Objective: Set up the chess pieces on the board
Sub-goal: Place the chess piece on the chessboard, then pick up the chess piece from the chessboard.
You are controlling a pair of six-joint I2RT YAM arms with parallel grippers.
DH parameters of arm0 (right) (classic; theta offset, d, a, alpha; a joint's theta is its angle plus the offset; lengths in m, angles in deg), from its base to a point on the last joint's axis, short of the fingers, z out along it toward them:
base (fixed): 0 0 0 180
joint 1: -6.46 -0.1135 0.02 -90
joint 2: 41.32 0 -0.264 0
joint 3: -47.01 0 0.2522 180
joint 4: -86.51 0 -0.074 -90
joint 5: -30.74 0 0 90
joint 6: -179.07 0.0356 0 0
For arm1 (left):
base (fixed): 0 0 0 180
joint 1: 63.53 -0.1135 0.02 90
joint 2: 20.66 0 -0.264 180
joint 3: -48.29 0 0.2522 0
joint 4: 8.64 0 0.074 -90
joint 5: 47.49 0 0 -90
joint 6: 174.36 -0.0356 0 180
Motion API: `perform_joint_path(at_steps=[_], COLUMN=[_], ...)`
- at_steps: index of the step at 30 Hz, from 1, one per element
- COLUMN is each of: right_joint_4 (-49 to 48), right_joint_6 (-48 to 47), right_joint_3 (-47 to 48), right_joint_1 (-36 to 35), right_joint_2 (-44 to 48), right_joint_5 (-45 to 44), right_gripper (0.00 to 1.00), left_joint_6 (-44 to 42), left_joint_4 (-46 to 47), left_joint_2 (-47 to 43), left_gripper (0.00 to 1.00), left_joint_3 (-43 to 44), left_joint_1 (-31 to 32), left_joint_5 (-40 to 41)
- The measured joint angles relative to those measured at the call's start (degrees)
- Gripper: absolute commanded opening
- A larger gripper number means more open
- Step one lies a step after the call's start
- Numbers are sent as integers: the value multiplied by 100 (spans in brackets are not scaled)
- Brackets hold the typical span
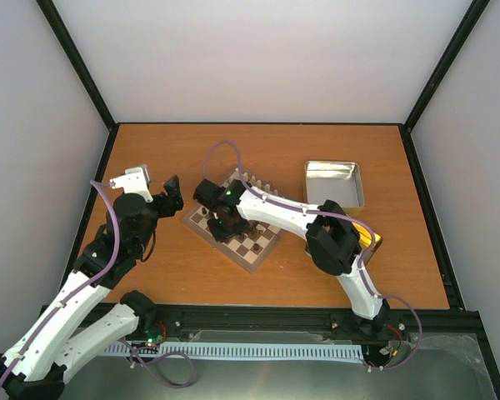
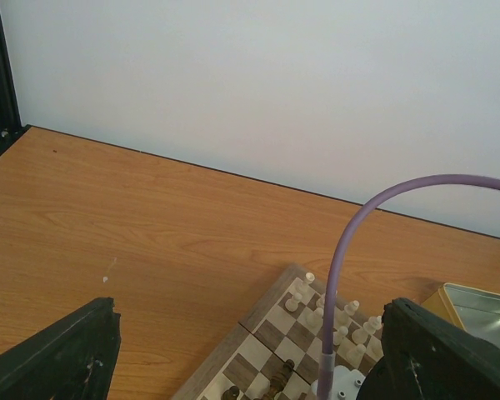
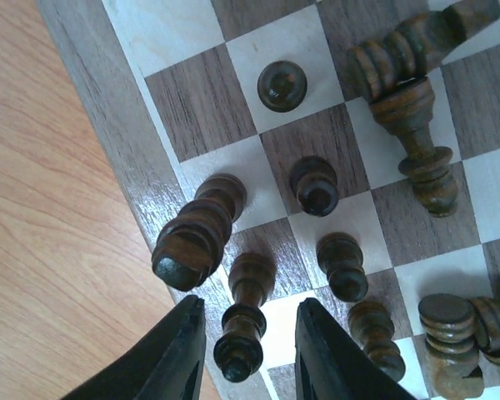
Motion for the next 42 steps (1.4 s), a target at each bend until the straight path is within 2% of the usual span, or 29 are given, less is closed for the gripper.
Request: perform_joint_path(at_steps=[3,9,14,19,26,33,42], right_joint_4=[-44,-350,-874,-1298,-1545,-1834,-1860], right_joint_6=[20,120,343,538,396,26,-166], right_joint_3=[0,-144,-1012,-2048,-3045,-3132,-3123], right_joint_1=[0,2,92,505,748,745,745], right_joint_2=[63,619,1626,2341,2396,2227,1860], right_joint_5=[24,-28,-334,-540,-409,-42,-48], right_gripper=[40,41,40,36,25,27,27], left_joint_6=[0,2,0,-7,-13,-9,-9], left_joint_4=[2,15,28,127,258,319,326], left_joint_2=[20,107,243,411,531,741,909], left_gripper=[87,87,87,87,87,87,87], left_joint_3=[0,0,0,0,0,2,7], left_joint_1=[0,0,0,0,0,0,0], left_joint_5=[0,0,-57,-264,-509,-654,-737])
